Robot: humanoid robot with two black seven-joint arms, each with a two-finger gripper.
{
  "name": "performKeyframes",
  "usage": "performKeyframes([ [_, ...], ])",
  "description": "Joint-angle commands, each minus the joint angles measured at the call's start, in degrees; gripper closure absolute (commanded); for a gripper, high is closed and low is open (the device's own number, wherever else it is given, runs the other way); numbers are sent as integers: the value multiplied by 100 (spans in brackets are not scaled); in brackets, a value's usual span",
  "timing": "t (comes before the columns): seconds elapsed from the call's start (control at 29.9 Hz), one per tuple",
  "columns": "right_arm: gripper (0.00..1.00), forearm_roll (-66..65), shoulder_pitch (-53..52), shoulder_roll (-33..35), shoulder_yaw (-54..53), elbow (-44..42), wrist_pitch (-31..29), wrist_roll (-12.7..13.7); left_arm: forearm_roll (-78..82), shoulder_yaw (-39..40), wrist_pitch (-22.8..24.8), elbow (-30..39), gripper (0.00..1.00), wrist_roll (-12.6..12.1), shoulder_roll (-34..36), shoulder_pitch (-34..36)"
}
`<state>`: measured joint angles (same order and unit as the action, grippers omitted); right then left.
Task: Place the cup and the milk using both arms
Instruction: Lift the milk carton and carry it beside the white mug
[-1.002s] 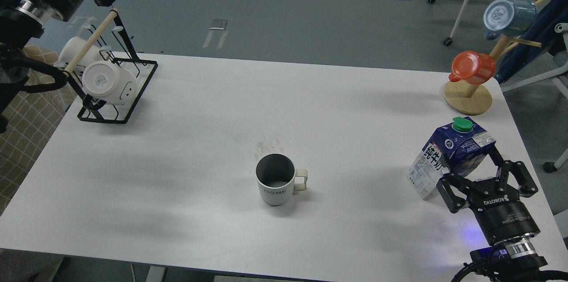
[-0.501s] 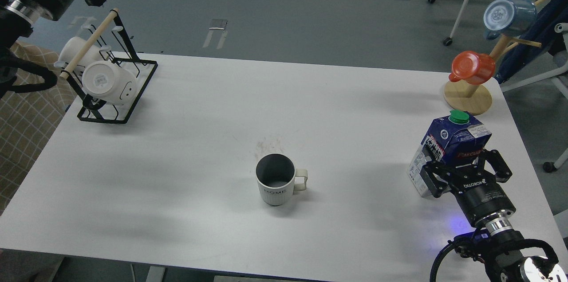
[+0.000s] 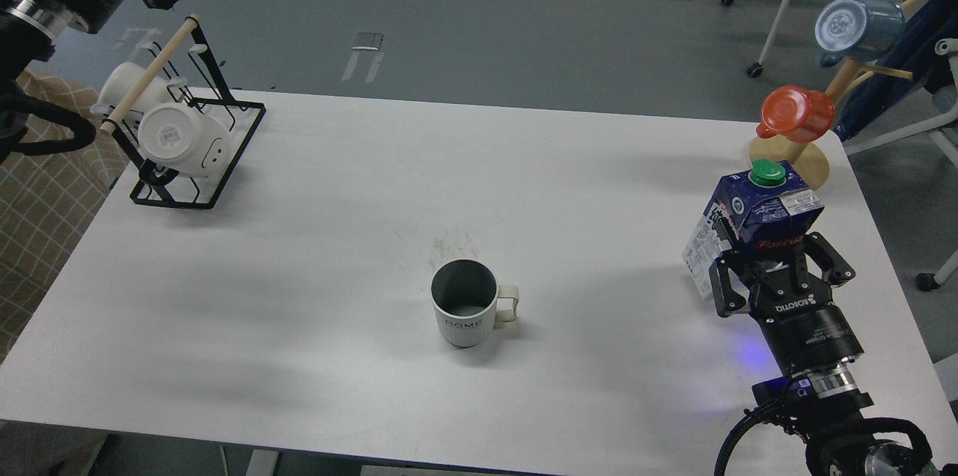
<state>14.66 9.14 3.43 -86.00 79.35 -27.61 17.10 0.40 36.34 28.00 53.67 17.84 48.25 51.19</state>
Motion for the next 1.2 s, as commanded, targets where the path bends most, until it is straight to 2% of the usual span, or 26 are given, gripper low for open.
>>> performKeyframes([
  [0.0,41,-7,-367,-43,380,-25,-34,30,4,-12,0,3,4,0,27,5],
  [0.13,40,-33,-852,-343,926,-130,-16,22,22,-21,0,30,4,-9,44,5],
  [0.43,37,-209,-1266,-343,1637,-991,-39,13,31,-13,0,82,4,-167,361,22],
  [0.63,37,-201,-1301,-343,2192,-1009,-39,-31,31,-21,0,91,4,-176,370,31],
  [1.17,34,-148,-1371,-343,2676,-1229,-39,4,31,-21,0,293,4,-176,563,5],
])
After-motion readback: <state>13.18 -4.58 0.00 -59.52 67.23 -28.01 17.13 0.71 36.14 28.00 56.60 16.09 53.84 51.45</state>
